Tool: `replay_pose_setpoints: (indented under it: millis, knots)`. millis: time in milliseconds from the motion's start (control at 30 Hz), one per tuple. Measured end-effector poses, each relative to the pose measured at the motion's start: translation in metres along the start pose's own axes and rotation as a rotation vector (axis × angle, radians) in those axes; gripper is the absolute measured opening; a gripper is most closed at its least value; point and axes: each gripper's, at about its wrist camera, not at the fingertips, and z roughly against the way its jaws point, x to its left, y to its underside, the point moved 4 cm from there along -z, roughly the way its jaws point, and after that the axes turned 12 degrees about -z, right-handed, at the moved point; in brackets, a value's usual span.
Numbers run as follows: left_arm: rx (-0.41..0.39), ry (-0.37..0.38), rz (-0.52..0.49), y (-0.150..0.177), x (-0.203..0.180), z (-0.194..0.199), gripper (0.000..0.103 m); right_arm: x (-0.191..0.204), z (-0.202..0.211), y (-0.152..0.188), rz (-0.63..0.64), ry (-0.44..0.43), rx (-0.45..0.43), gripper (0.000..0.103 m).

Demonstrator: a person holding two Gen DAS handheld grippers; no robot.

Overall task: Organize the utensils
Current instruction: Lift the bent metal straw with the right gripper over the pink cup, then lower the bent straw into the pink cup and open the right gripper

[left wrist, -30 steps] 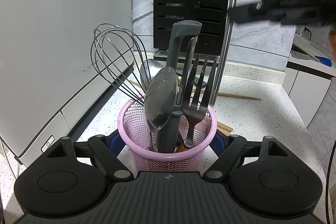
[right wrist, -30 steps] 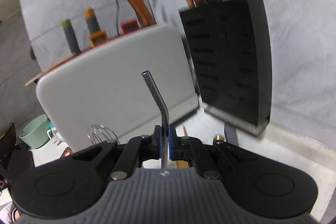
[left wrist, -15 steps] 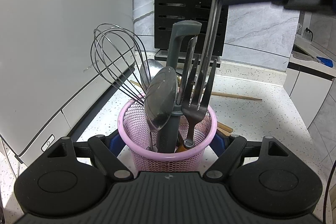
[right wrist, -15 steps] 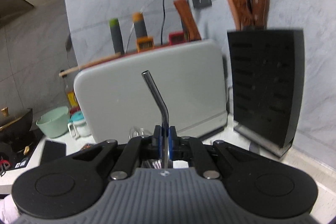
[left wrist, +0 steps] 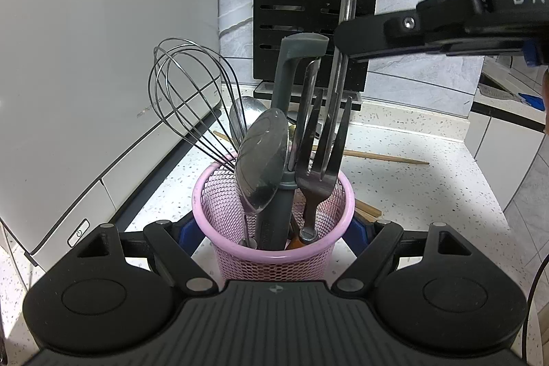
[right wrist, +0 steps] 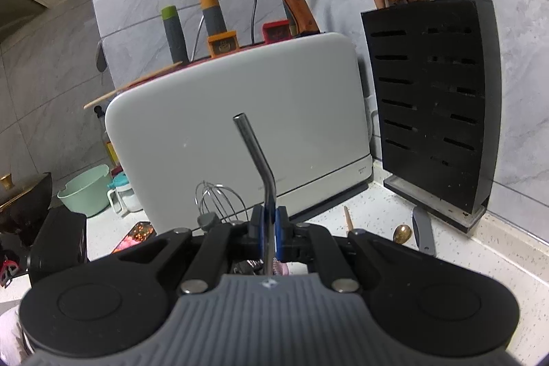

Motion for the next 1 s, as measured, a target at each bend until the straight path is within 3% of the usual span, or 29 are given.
replay_pose_setpoints:
  millis: [100,333,567,733,1000]
  knots:
    - [0.001,-0.005,-0.002,0.0,-0.001,-0.001,0.093,0.003,-0.001,0.002,0.021,-0.005,-0.002,0.003]
    - [0.0,-0.004,-0.002,0.0,0.0,-0.001,0.093,0.007,-0.019,0.017,0.074,0.024,0.089,0.003]
    - [0.001,-0.005,-0.001,0.0,0.0,-0.001,0.093,-0.007,-0.037,0.03,0.037,0.051,0.185,0.003]
    - [0.0,-0.004,-0.001,0.0,0.0,0.0,0.093,-0.009,-0.037,0.03,0.024,0.042,0.192,0.003]
    - [0.0,-0.005,-0.001,0.0,-0.001,0.0,0.093,-0.012,-0.028,0.021,-0.019,0.02,0.183,0.02]
